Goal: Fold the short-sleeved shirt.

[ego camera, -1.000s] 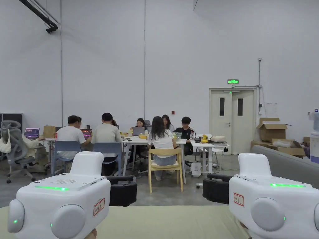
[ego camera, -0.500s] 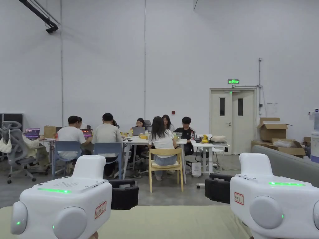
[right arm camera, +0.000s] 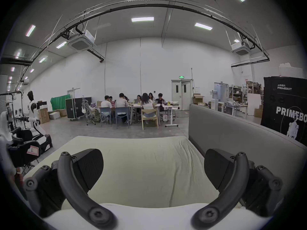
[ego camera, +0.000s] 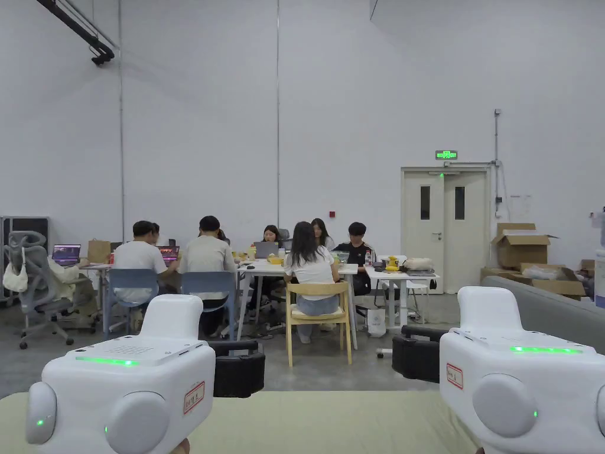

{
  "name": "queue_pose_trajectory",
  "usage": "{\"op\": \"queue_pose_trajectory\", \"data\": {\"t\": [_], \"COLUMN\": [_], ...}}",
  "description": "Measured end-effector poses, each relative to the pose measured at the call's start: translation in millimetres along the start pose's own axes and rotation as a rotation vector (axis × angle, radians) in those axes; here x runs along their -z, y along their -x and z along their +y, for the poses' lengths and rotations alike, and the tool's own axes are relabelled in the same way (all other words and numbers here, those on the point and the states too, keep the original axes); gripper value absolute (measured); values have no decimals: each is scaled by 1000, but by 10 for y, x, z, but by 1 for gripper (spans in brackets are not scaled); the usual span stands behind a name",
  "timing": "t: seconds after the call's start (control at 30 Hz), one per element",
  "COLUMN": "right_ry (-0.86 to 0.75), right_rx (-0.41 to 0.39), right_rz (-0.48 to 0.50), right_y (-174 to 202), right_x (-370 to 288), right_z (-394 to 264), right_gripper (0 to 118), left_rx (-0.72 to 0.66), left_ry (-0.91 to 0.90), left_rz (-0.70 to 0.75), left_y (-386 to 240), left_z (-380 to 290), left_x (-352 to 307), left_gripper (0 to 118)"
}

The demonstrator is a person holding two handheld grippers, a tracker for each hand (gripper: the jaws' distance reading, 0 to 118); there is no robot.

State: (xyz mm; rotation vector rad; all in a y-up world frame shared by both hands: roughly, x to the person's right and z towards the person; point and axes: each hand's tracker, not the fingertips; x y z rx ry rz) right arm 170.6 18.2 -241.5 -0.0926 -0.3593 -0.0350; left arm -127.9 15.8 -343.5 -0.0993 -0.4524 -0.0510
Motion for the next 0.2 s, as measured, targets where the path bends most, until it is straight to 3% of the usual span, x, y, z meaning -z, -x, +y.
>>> {"op": "queue_pose_trajectory", "data": {"t": [0.2], "right_ry": [12], "right_rx": [-9], "right_rz": [25], "right_y": [22], "right_x": [-7], "right_z": [20], "right_gripper": [118], "left_rx": [-3], "left_ry": [12], "left_rz": [-8], "left_y": [22], "left_z": [-5], "left_x": [17], "left_gripper": [118]}}
